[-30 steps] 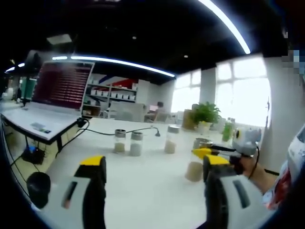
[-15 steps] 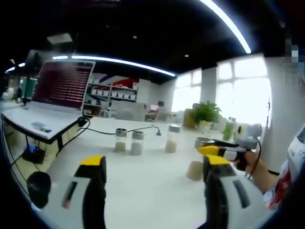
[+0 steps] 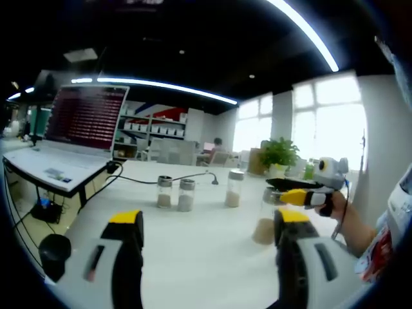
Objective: Rotate the seasoning bottle until the label or dispensing opening points toward the visible target arrow and the bottle remains upright within the marked orientation range
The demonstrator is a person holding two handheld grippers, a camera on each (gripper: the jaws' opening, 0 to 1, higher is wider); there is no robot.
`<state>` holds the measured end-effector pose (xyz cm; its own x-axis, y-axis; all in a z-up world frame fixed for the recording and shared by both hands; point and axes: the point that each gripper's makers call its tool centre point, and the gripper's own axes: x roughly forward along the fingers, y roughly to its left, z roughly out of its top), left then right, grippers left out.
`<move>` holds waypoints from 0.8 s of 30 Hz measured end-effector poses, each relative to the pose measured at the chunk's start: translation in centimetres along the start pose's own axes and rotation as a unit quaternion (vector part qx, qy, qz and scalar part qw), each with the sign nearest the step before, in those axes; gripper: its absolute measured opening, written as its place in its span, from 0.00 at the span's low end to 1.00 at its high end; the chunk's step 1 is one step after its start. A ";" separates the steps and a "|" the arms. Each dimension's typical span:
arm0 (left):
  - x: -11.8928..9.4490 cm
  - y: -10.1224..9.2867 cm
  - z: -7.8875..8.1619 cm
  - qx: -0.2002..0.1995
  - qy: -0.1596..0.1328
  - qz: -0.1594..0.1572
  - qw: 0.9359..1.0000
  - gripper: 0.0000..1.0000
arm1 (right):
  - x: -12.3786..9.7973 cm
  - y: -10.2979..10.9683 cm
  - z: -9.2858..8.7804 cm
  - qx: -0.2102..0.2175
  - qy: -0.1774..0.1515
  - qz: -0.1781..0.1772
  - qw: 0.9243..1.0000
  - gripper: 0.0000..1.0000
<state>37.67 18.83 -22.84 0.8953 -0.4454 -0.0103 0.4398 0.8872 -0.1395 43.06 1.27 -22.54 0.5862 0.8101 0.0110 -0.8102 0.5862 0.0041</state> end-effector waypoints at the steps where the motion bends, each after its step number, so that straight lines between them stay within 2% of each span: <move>1: 0.1 0.0 -0.1 0.001 0.001 0.000 1.000 0.88 | -0.1 -0.2 0.3 0.002 -0.003 0.007 1.000 0.78; 6: 0.3 0.0 -0.5 -0.003 0.008 -0.002 1.000 0.88 | -1.0 -0.3 0.8 -0.009 -0.007 0.059 0.998 0.78; 16: 0.0 0.4 -0.2 -0.006 0.003 0.003 1.000 0.88 | -0.6 -0.1 -0.4 0.013 0.012 0.140 0.990 0.77; 19: 0.0 0.6 -0.3 -0.006 0.004 0.004 1.000 0.88 | -0.6 0.3 -0.6 0.030 0.014 0.177 0.984 0.76; 21: 0.0 0.7 -0.3 -0.006 0.005 0.005 1.000 0.88 | -0.4 -0.1 -0.5 0.039 0.014 0.189 0.981 0.75; 24: 0.1 0.7 -0.2 -0.007 0.004 0.005 1.000 0.88 | -0.4 -0.1 -0.3 0.049 0.008 0.226 0.973 0.70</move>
<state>38.10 19.41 -23.18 0.8988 -0.4379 -0.0201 0.4300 0.8898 -0.1530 42.90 0.87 -22.86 0.1700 0.9853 0.0183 -0.9810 0.1674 0.0983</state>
